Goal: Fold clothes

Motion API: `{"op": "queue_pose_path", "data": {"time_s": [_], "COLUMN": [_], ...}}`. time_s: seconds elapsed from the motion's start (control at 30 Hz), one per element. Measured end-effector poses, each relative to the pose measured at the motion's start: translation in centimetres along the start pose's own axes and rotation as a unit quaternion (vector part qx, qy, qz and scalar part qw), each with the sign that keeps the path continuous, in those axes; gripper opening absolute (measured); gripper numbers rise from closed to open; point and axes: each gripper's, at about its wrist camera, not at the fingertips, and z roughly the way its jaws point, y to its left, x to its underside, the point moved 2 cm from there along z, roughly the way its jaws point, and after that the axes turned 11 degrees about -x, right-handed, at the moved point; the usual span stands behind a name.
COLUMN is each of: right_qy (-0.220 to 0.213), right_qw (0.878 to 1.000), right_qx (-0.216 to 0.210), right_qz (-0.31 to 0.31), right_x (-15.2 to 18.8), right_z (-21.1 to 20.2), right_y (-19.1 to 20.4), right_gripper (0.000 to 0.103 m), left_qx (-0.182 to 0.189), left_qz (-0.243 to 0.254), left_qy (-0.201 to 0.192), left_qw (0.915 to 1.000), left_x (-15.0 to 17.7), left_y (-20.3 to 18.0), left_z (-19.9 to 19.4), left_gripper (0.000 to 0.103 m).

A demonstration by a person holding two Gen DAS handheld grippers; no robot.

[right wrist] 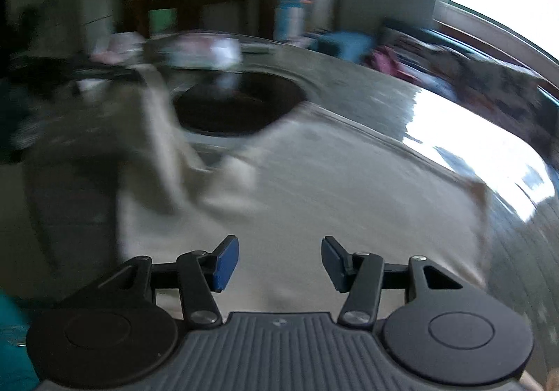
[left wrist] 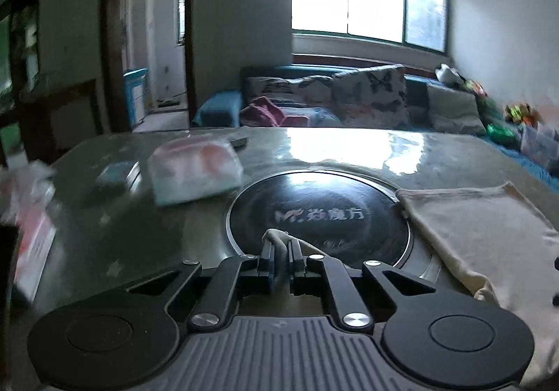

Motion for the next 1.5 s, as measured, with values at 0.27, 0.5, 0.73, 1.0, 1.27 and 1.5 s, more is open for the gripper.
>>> {"op": "queue_pose_path", "data": {"time_s": [0.27,0.5,0.73,1.0,1.27,1.5], "right_qy": [0.025,0.038,0.057,0.023,0.027,0.029], "right_qw": [0.986,0.985,0.966,0.976,0.98,0.979], "right_qx": [-0.117,-0.135,-0.224,-0.184,-0.165,-0.181], "right_qz": [-0.114,-0.101,-0.114,-0.115,-0.11,-0.095], "right_x": [-1.9,-2.5,-1.2,-2.3,-3.1,-3.1], "right_z": [3.8,7.1,6.4,5.1,7.9,8.4], "right_y": [7.8,7.9,8.8,7.5,8.2,8.6], "right_gripper": [0.037,0.009,0.0,0.016,0.019,0.002], "left_qx": [-0.001,-0.002,-0.012,-0.029,-0.032,-0.032], "left_qz": [0.003,0.002,0.008,-0.053,-0.078,-0.099], "left_qy": [0.022,0.028,0.043,0.081,0.114,0.108], "left_qw": [0.9998,0.9996,0.999,0.9949,0.9899,0.9887], "left_x": [-0.6,-1.0,-0.8,1.2,3.4,4.1], "left_y": [-0.4,0.0,0.2,2.9,3.7,3.8], "left_z": [1.2,0.7,0.9,1.3,1.4,1.1], "left_gripper": [0.008,0.008,0.012,0.037,0.039,0.004]}}
